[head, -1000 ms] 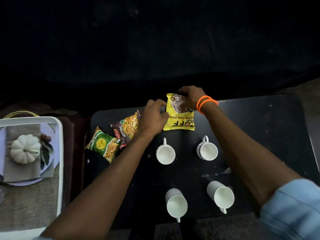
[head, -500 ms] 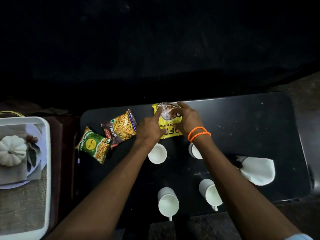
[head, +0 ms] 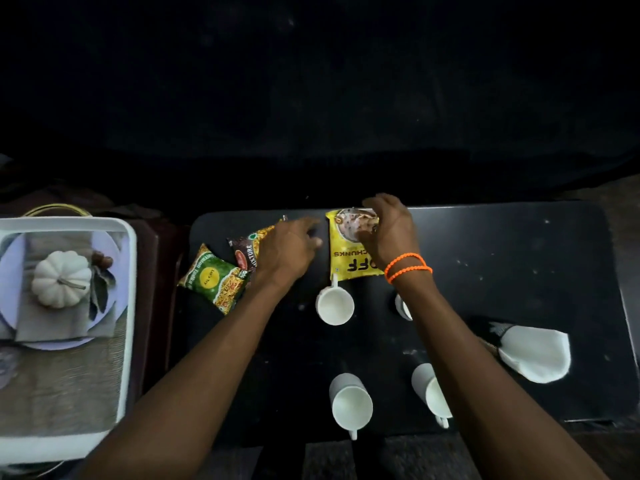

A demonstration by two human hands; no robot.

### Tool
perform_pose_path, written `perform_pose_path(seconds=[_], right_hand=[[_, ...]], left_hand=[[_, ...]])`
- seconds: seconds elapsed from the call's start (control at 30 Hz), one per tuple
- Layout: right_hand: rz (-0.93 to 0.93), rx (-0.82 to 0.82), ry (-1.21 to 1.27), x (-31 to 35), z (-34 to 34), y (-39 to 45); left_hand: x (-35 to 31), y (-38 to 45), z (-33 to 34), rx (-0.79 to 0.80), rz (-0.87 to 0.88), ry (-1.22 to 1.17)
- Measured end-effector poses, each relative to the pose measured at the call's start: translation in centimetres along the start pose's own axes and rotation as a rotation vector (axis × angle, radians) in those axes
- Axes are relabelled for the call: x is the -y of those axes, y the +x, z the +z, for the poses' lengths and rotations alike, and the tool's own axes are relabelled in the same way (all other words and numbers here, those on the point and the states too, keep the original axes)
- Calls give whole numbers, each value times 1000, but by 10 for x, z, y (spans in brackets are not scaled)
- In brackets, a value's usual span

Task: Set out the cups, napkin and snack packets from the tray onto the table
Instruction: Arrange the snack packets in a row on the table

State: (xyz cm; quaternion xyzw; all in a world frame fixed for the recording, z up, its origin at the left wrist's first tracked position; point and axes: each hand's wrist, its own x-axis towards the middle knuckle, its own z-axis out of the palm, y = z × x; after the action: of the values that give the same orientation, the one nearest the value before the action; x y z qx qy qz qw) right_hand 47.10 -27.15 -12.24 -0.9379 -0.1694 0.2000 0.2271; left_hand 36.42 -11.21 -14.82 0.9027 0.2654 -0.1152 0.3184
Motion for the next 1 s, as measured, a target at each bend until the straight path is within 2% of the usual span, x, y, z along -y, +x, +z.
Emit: perform_pose_path(seconds=[0.07,0.17,0.27,0.37,0.43,0.57,0.67,0.77,0.9,1.0], right_hand=[[32,43,125,25,7,-7],[107,288,339,61,31,-19],[190,438,424,84,67,-27],[201,324,275,96,93,-28],[199,220,278,99,100,-26],[97,71,239,94,99,-22],[43,67,179,86,95,-16],[8,135,198,80,90,-11],[-62,171,168,80,92,-14],[-14,119,170,80,96,-19]], left_hand=[[27,2,-22,-2,41,84],[70,6,-52,149,36,215],[97,6,-64,321,55,128],[103,5,-60,255,105,20],[98,6,-53,181,108,-23],[89,4,-39,103,18,-77],[89,3,-32,82,-38,-144],[86,2,-35,3,-99,-277],[88,-4,-38,41,55,-83],[90,-10,-37,74,59,-14]])
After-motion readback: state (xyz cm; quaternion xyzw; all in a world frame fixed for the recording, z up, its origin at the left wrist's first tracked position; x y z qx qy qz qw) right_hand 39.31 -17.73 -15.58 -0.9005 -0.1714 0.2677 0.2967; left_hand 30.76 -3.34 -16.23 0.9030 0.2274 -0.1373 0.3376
